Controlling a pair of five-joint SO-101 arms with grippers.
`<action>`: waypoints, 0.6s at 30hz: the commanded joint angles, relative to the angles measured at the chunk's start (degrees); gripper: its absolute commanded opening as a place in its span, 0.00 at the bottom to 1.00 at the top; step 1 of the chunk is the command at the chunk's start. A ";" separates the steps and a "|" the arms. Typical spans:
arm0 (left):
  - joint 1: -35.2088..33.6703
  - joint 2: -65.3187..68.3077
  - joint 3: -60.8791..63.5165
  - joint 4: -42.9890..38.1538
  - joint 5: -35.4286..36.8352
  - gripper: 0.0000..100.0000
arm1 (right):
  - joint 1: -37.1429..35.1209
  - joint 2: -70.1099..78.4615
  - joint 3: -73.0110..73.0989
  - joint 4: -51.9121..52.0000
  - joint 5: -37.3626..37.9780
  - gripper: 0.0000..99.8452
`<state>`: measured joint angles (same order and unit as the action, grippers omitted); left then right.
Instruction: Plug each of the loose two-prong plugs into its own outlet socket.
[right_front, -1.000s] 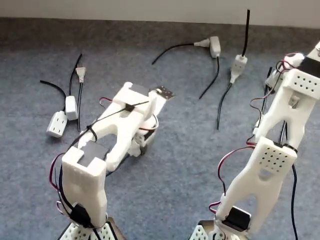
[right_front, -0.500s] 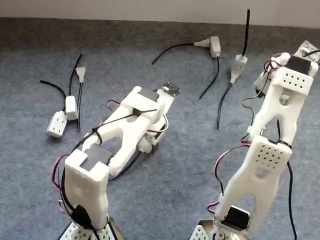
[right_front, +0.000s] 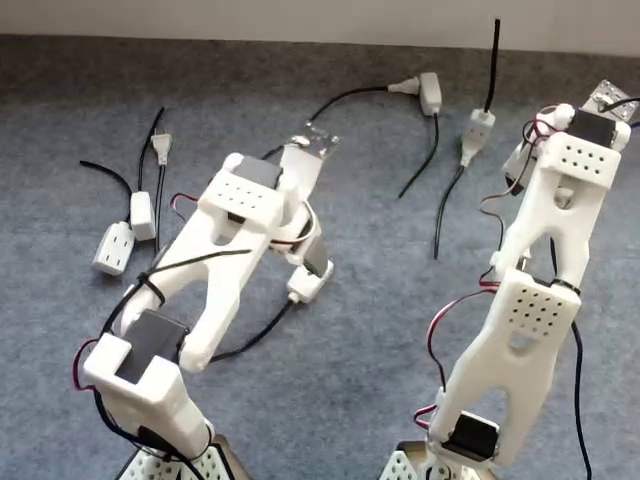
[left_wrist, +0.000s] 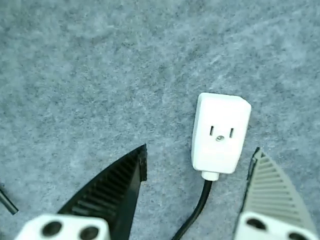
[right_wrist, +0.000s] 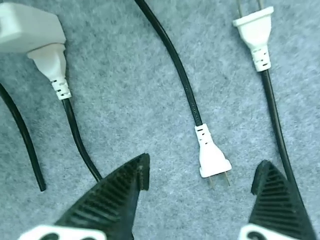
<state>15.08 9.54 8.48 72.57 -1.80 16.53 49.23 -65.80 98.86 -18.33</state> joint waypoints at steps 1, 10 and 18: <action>-2.07 1.10 2.33 -5.80 -2.99 0.32 | -1.01 -1.10 -0.22 2.07 -0.70 0.32; 0.57 4.35 2.95 -7.30 -4.22 0.32 | -0.75 -1.10 -0.22 2.07 -0.62 0.32; 4.79 4.44 3.30 -7.21 -4.22 0.32 | -0.75 -1.10 -0.22 2.07 -0.62 0.32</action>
<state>17.98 14.29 12.00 65.71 -5.49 16.00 49.23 -65.80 98.86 -18.33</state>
